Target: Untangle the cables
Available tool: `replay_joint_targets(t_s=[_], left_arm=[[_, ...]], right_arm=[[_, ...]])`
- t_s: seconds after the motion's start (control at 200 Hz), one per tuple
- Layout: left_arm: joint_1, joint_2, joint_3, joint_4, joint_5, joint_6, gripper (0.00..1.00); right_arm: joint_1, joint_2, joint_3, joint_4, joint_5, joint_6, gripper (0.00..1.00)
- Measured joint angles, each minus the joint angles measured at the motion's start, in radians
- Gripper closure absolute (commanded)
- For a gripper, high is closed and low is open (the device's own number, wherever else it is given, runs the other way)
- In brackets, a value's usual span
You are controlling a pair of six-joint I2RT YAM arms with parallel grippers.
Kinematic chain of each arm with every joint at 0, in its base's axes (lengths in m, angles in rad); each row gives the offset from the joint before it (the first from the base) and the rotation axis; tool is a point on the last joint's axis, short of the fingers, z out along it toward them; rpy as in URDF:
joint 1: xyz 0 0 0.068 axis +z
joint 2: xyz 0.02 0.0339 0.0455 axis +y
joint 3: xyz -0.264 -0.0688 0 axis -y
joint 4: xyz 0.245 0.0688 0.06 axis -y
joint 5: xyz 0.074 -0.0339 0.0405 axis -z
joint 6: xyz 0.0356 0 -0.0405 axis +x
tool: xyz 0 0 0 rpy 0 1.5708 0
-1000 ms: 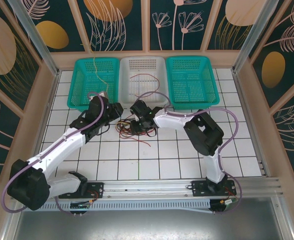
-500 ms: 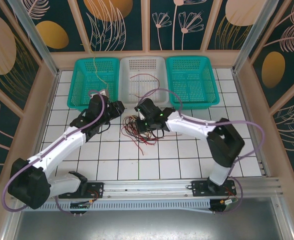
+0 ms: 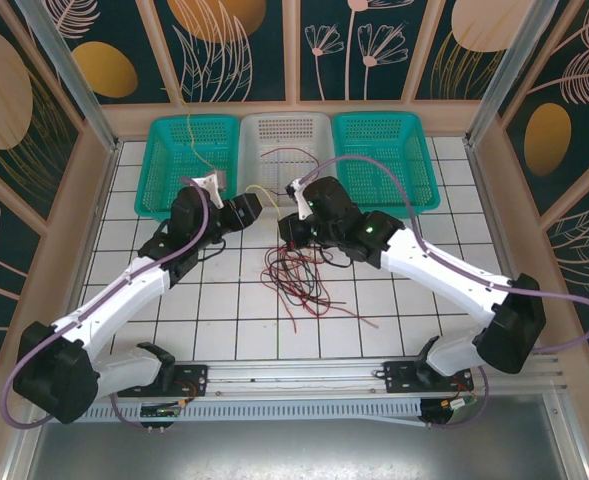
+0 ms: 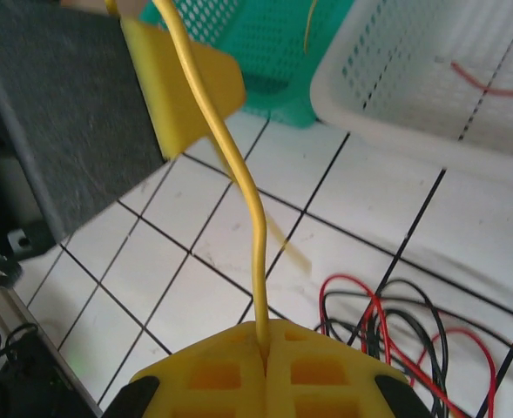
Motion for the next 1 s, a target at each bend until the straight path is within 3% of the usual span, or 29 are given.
replay_joint_targets(t_s=[0.34, 0.636, 0.886, 1.001], left_arm=[[0.0, -0.043, -0.032, 0.195, 0.06, -0.002, 0.51], [0.0, 0.018, -0.029, 0.297, 0.16, 0.023, 0.49], [0.0, 0.08, -0.006, 0.361, 0.157, 0.054, 0.76], [0.0, 0.131, 0.029, 0.346, 0.134, 0.082, 0.95]], right_arm=[[-0.088, -0.057, 0.005, -0.014, -0.01, -0.016, 1.0], [-0.09, -0.058, 0.005, -0.013, -0.026, -0.016, 1.0], [-0.09, -0.058, 0.005, -0.006, -0.058, -0.016, 1.0], [-0.09, -0.059, 0.005, -0.006, -0.058, -0.016, 1.0]])
